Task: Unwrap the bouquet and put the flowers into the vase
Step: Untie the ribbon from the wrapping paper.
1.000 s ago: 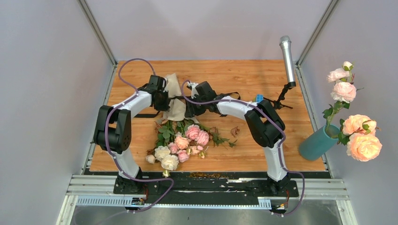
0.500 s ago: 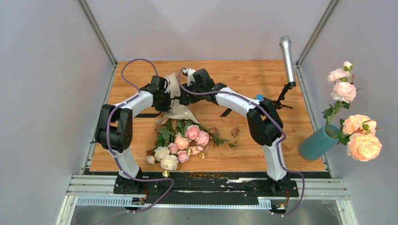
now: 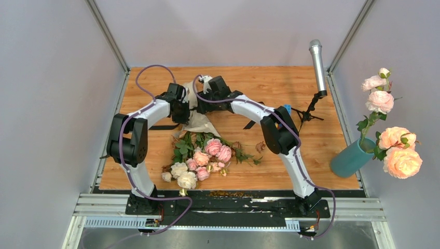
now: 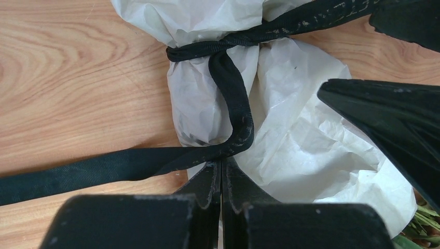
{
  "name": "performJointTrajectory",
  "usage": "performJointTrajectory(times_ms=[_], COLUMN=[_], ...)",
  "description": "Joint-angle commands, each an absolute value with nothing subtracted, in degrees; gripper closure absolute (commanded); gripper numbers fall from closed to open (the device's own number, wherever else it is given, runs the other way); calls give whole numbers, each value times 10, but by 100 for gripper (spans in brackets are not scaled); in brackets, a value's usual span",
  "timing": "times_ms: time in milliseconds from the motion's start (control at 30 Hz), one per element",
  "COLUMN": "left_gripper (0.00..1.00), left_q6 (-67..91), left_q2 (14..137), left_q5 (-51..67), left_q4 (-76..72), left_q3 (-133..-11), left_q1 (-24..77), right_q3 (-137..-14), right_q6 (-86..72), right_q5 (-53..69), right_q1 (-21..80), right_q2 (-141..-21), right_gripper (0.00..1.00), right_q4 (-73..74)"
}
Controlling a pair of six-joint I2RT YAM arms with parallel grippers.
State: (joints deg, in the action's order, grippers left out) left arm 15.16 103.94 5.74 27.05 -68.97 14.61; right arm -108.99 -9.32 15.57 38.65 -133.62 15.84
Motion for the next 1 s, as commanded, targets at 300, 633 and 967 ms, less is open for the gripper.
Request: performJointTrajectory(times_ms=[300,633,967], left_gripper=[100,100,100], left_q6=[140,139,131], left_q2=[1066,1066,1070], left_q5=[85,82,63], left_q4=[300,301,313], left_q3=[-698,-699,-707], left_q1=[153,153,148], right_q3=[-1168,-1199,-1170], right_q6=[-96,-95,-84], right_q5=[132,132,118], right_q1=[388,395,395], right_q2=[-1388,-1408,-1379], right_gripper=[45,66,100], right_q4=[142,159,163])
